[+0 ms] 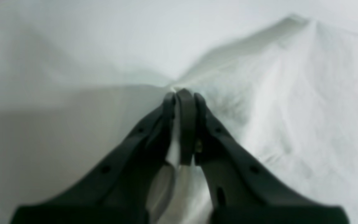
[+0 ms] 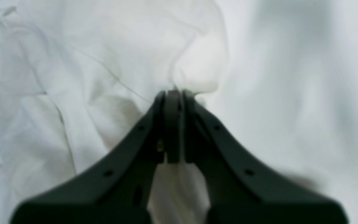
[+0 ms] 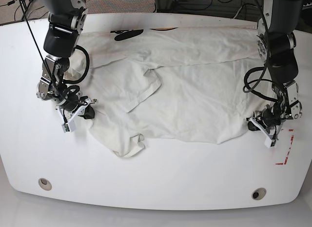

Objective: Fold the T-shirt properly
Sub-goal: 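Lift the grasped edge with both grippers and fold it over toward the collar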

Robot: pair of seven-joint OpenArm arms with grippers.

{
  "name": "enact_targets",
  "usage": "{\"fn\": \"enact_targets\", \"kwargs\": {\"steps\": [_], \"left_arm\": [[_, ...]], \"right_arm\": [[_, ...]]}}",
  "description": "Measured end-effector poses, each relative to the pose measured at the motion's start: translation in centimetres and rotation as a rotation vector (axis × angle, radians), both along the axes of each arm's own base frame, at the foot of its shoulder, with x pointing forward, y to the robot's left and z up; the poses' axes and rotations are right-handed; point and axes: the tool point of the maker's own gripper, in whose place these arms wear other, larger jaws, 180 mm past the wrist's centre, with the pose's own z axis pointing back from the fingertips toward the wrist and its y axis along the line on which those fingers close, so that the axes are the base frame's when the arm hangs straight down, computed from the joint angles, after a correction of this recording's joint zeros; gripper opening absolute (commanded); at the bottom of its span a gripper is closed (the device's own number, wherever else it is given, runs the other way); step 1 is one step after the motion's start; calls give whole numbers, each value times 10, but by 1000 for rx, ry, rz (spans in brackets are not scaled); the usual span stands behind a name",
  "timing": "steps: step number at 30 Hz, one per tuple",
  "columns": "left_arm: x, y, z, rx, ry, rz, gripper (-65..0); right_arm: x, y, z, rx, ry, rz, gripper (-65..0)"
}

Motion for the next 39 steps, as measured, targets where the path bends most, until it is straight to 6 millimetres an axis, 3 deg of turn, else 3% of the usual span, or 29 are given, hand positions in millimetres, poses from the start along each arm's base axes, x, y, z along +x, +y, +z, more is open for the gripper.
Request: {"fn": "enact_targets", "kwargs": {"steps": [7,14,20,33,39], "left_arm": [[2,0,20,69,-51,-34,-650],[8,5,54,155,-106,-61,-650],[2,7,73,218,-140,-80,-650],[-36,29,100,344,-141,-101,-650],[-63,53,111,396,-102,-26,-650]], "right_arm": [[-1,-4,13,-80,11,35,-637],[10,-8,49,-160,-58,61,-637],[8,-10,66,-218,-61,80,-637],[-19,-13,92,-349,-82,114,-637],[-35,-8,107,-406,-109,139,-637]]}}
